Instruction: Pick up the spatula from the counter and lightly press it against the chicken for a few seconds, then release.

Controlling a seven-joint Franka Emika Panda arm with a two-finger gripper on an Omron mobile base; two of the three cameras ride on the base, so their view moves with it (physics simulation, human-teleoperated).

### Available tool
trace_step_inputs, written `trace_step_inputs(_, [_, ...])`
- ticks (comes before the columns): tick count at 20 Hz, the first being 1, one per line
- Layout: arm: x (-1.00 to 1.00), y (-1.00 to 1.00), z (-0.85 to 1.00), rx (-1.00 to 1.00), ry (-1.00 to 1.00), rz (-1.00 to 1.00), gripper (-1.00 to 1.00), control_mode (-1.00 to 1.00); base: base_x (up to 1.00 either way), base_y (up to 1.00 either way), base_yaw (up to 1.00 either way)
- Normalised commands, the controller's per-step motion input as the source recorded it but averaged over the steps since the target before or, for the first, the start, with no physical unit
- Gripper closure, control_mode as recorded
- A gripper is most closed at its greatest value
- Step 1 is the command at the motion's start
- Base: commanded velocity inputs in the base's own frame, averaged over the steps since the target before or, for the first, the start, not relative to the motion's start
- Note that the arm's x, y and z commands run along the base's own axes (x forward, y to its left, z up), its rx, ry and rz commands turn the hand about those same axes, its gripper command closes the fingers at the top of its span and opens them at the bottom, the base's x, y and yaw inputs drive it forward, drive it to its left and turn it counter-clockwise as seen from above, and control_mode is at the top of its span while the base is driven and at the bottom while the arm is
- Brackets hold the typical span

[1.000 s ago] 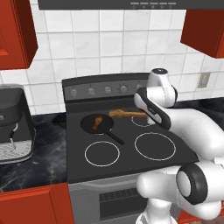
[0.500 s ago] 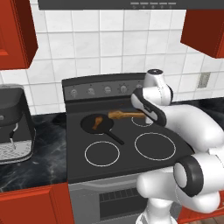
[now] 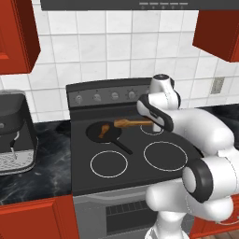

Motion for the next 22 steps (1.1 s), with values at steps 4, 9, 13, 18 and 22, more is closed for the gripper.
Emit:
trace_step_inputs(4, [0.11,0.03,-0.07,0.0,0.03,0.0,1.0,-1.0,0.0,0.0,0.0])
trace_step_inputs(9, [0.11,0.03,-0.04,-0.01,0.01,0.0,1.0,-1.0,0.0,0.0,0.0])
trace_step_inputs(13, [0.11,0.03,-0.08,-0.01,0.02,0.0,1.0,-1.0,0.0,0.0,0.0])
trace_step_inputs(18, [0.13,0.05,-0.11,-0.01,0.02,0.0,1.0,-1.0,0.0,0.0,0.0])
trace_step_inputs(22, [0.16,0.06,-0.09,0.0,0.01,0.01,1.0,-1.0,0.0,0.0,0.0])
